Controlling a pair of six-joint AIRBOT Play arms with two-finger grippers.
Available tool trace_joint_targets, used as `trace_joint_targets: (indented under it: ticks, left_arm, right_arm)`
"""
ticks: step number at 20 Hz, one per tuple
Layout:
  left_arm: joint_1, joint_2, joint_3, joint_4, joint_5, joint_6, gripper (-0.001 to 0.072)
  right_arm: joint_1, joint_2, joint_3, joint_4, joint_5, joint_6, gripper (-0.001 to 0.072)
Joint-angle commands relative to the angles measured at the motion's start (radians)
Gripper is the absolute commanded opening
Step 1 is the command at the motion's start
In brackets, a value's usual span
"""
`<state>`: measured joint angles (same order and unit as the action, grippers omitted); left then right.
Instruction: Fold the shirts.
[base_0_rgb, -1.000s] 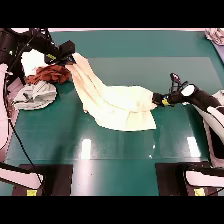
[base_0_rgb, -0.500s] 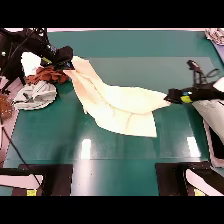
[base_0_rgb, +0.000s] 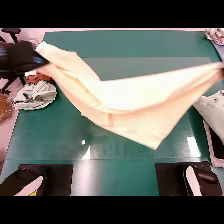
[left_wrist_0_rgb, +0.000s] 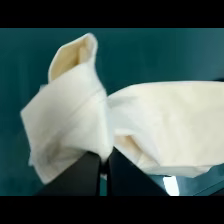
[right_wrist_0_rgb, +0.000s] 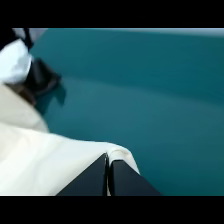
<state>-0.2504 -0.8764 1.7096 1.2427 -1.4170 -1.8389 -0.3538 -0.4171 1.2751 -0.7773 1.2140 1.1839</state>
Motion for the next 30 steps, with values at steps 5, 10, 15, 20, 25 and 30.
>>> trace_joint_targets:
  ticks: [5, 10, 15, 20, 25, 30]
  left_arm:
    - [-0.002, 0.358, 0.116, -0.047, 0.351, -0.142, 0.0031]
    - [-0.003, 0.142, 0.045, 0.134, -0.098, -0.282, 0.0033]
    - [-0.003, -0.235, -0.149, 0.146, 0.061, -0.186, 0.0033]
    - [-0.002, -0.606, -0.191, 0.021, 0.319, -0.169, 0.0034]
    - [-0.002, -0.747, -0.191, 0.071, 0.520, -0.180, 0.0034]
    - [-0.002, -0.747, -0.154, 0.219, 0.734, -0.221, 0.0094]
  right_arm:
    - [0.035, -0.033, 0.534, -0.169, -0.308, 0.128, 0.0030]
    - [0.042, -0.349, 0.632, -0.229, 0.069, 0.620, 0.0030]
    - [0.129, -0.632, 0.259, -0.248, 0.177, 0.652, 0.0031]
    - [0.358, -0.916, -0.052, -0.414, -0.127, 0.594, 0.0030]
    - [0.433, -1.123, -0.003, -0.534, -0.390, 0.580, 0.0032]
    - [0.364, -1.213, 0.189, -0.535, -0.322, 0.580, 0.0037]
